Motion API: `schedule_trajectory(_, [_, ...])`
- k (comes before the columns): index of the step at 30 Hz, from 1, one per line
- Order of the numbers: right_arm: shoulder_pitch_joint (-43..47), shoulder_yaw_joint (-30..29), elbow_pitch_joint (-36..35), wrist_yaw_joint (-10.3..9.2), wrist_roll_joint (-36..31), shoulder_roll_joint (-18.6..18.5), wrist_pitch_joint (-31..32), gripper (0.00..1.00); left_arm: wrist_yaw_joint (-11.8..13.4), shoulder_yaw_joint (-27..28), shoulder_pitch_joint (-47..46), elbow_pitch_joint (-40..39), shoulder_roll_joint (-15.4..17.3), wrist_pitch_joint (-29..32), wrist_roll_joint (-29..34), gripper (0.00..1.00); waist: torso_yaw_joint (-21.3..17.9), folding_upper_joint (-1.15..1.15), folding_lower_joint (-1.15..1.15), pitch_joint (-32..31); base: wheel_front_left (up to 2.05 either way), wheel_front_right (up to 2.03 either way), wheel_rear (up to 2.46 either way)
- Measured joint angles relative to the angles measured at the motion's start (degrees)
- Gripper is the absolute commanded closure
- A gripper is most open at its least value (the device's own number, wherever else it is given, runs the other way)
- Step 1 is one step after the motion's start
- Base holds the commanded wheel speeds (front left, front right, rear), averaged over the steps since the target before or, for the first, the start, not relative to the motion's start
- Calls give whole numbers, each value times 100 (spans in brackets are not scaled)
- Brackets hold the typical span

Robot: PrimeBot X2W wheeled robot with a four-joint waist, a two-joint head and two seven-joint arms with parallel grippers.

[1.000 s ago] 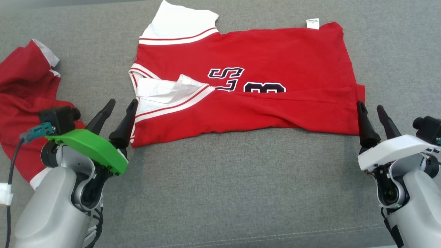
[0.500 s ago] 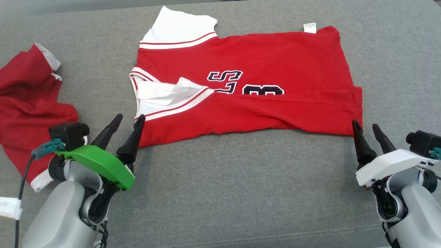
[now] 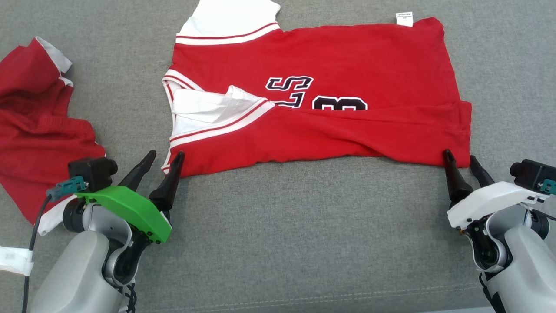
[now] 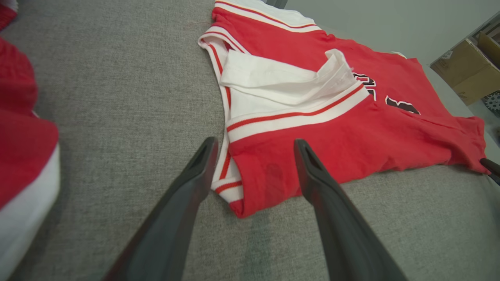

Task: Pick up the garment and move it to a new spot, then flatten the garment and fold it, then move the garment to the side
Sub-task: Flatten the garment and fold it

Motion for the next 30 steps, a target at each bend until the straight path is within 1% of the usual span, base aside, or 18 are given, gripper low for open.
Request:
schedule_trajectory(9, [-155,1,121,9,20,20,0,0,2,-73,0,100,-4,159,-2,0,29,0,0,44,0,0,0])
schedule_trajectory(14, [-238,37,186,104,64,37,9,0,43,-127,0,196,-7,303,-2,0,29,0,0,69,0,0,0])
schedule_trajectory(15, [-258,45,192,107,64,45,9,28,43,-129,0,199,-9,305,-2,0,28,0,0,73,0,0,0])
schedule_trajectory(17, [-270,54,212,110,65,53,9,75,43,-138,0,213,-14,381,-11,0,27,0,0,81,0,0,0])
schedule_trajectory(18, [-272,56,221,111,65,52,9,89,43,-142,0,216,-18,399,-11,0,26,0,0,85,0,0,0])
schedule_trajectory(19, [-275,57,232,123,65,52,9,100,43,-142,0,218,-22,400,-11,0,25,0,0,88,0,0,0])
schedule_trajectory(21, [-276,68,264,160,66,52,20,100,43,-142,-1,220,-24,404,-12,0,22,0,0,90,0,0,0])
schedule_trajectory(22, [-277,78,280,159,66,55,41,100,43,-141,-1,221,-27,412,-21,42,21,0,0,92,0,0,0])
schedule_trajectory(23, [-279,85,291,160,66,58,40,100,43,-140,-2,221,-32,416,-26,73,19,0,0,93,0,0,0])
schedule_trajectory(24, [-285,87,299,160,66,58,40,100,43,-140,-3,221,-40,421,-27,100,18,0,0,92,0,0,0])
schedule_trajectory(27, [-315,84,327,165,66,57,32,100,43,-141,-5,234,-80,441,-29,100,14,0,0,85,0,0,0])
schedule_trajectory(30, [-359,60,356,211,66,53,-21,100,43,-143,-8,260,-126,444,-57,100,11,0,0,60,0,0,0])
